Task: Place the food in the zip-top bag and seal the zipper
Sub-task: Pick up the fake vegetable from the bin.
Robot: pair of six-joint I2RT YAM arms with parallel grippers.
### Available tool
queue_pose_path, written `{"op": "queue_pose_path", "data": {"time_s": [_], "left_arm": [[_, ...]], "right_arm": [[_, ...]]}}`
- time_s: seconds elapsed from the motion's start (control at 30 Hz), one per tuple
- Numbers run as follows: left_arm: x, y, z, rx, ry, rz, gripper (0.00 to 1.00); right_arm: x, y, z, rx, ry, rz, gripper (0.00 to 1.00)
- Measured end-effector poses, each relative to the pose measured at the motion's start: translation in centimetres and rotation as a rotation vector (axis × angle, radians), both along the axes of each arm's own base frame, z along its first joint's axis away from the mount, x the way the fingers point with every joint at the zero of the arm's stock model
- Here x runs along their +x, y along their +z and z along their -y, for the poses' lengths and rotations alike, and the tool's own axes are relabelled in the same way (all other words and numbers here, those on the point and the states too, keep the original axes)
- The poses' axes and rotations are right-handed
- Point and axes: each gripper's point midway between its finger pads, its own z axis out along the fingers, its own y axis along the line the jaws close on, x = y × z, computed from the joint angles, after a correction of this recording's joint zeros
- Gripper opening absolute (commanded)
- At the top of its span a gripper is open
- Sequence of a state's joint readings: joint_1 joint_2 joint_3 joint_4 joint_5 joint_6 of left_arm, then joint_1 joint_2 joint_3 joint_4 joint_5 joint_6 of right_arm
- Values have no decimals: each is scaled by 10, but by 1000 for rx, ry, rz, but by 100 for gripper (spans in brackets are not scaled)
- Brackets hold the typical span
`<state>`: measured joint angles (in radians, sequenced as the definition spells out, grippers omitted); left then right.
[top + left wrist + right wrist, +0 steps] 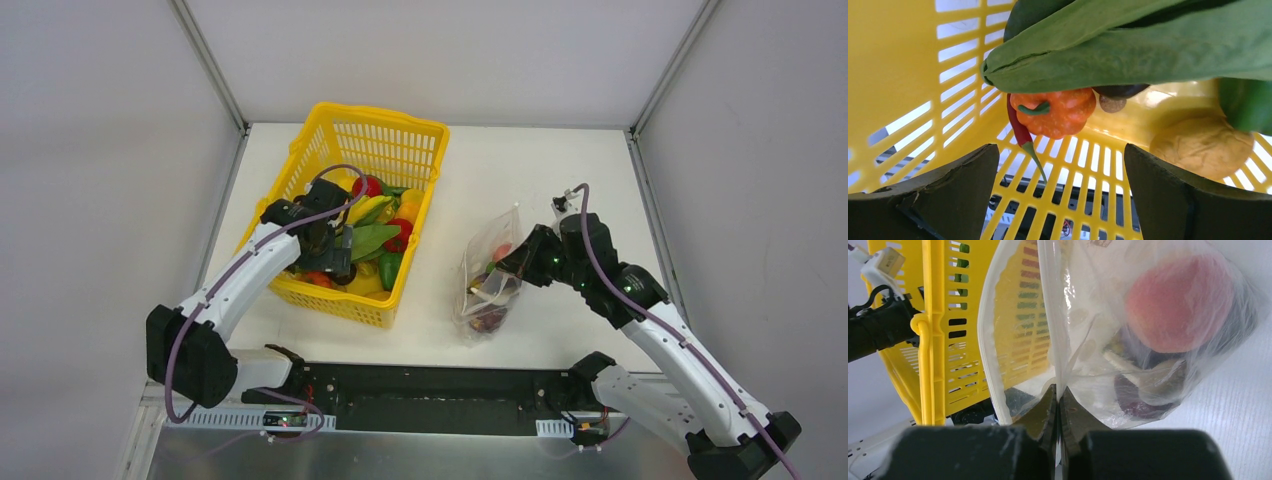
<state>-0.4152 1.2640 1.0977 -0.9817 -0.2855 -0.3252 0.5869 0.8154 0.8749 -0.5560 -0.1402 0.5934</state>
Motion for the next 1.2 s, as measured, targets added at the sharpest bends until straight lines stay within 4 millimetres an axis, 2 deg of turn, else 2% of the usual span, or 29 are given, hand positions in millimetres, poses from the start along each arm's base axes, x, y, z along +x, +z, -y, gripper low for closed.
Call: {"op": "queue_pose_path", "data": {"time_s": [0.17,0.5,0.6,0.87,0.93,1.07,1.2], "left_arm": [[-3,-34,-8,8,37,-60,99],[2,-70,-8,30,50,-147,99],[2,-77,-8,44,47,-173,98],[4,-79,-9,56,50,-184,94],[4,-79,-9,51,49,-175,88],[3,-78,-10,18,42,-123,67],[4,-77,-11,-15,47,-87,56]], "right_arm": [[0,-3,-1,-6,8,-8,5],[0,-3,-1,-19,20,3,6],[1,-4,-1,-23,23,3,6],[1,-6,-1,-30,32,2,7],[0,-6,-1,-33,34,5,7],[1,-6,-1,-35,36,7,7],[0,-6,-1,-36,37,7,7]]}}
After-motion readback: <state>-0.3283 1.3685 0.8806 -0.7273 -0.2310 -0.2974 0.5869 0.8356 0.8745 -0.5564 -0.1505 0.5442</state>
